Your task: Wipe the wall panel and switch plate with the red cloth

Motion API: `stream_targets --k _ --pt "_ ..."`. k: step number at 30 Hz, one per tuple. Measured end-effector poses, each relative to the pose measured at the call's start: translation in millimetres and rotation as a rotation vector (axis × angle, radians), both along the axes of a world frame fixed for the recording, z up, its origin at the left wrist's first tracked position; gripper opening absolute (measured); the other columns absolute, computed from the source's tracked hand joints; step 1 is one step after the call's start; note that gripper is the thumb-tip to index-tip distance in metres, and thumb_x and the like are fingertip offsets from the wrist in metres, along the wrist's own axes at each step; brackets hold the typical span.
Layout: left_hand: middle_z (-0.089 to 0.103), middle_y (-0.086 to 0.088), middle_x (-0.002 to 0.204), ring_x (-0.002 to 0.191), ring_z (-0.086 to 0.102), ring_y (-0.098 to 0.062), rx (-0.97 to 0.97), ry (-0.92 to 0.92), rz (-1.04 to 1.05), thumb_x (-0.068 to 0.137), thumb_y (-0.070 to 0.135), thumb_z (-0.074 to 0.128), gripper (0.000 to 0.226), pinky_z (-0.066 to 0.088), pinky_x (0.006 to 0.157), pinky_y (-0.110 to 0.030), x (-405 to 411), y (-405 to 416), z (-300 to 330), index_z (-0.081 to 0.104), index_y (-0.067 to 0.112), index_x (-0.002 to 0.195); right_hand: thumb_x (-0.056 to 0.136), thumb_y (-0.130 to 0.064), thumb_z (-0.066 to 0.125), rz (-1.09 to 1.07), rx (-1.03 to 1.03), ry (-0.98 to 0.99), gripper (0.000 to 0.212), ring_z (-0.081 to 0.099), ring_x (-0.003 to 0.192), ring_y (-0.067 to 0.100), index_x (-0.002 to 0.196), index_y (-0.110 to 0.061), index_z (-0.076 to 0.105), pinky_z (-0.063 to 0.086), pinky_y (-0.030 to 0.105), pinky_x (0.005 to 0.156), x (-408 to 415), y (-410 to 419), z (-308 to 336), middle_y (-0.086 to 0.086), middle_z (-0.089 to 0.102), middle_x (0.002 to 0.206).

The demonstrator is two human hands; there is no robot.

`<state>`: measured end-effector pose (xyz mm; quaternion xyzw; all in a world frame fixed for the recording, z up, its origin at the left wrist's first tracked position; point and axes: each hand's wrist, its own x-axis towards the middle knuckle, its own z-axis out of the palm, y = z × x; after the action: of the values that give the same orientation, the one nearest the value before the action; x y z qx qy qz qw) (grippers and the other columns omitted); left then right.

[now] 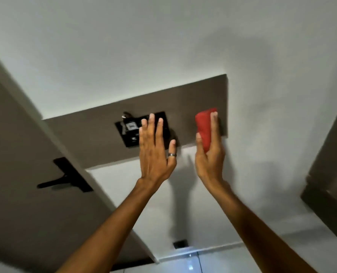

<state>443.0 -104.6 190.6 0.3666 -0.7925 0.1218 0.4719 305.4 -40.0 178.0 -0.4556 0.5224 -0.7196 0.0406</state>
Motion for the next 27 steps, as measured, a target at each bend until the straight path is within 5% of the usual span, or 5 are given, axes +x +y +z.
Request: stream_targets --k 4,6,10,17,27 --pt "0.012 -0.02 0.168 0.158 -0.003 -0.031 -0.055 0.025 0.103 0.102 0.025 0.054 0.064 0.011 0.128 -0.055 83.1 -17.3 21.5 0.028 0.002 0.157 0.099 0.004 0.05 -0.041 -0.005 0.387 0.07 0.011 0.164 0.03 0.163 -0.003 0.024 0.018 0.048 0.135 70.1 -45.0 23.4 0.015 0.016 0.174" --pt "0.012 -0.02 0.168 0.158 -0.003 -0.03 -0.073 0.01 0.133 0.103 0.024 0.053 0.063 0.011 0.128 -0.056 114.7 -25.2 28.9 0.028 0.002 0.157 0.102 -0.015 0.055 -0.166 0.116 0.615 0.071 0.01 0.163 0.035 0.164 -0.006 0.022 0.017 0.057 0.133 85.3 -61.2 19.5 0.016 0.013 0.174" --pt "0.015 -0.021 0.167 0.158 0.0 -0.032 -0.138 0.005 0.165 0.103 0.026 0.047 0.06 0.008 0.129 -0.053 153.9 -44.2 35.4 0.029 0.003 0.156 0.106 -0.064 0.027 -0.333 0.142 0.802 0.078 0.008 0.164 0.028 0.167 -0.017 0.015 0.018 0.049 0.128 78.8 -71.7 4.5 0.006 0.009 0.176" --pt "0.021 -0.022 0.166 0.157 0.006 -0.033 -0.222 0.011 0.216 0.103 0.022 0.045 0.059 0.001 0.13 -0.045 156.8 -86.5 52.7 0.03 0.003 0.156 0.107 -0.043 0.038 -0.524 -0.183 1.069 0.055 0.029 0.155 0.038 0.157 -0.021 0.045 0.023 0.056 0.129 55.9 -111.9 18.8 0.016 0.042 0.163" --pt "0.009 -0.007 0.167 0.158 -0.006 -0.024 -0.427 -0.01 0.392 0.105 0.039 0.029 0.066 -0.002 0.13 -0.048 141.7 -123.8 35.8 0.01 0.009 0.161 0.106 -0.041 0.037 -0.568 -0.352 0.984 0.051 0.042 0.145 0.041 0.15 -0.021 0.051 0.029 0.054 0.126 60.6 -129.2 -8.3 0.014 0.051 0.154"
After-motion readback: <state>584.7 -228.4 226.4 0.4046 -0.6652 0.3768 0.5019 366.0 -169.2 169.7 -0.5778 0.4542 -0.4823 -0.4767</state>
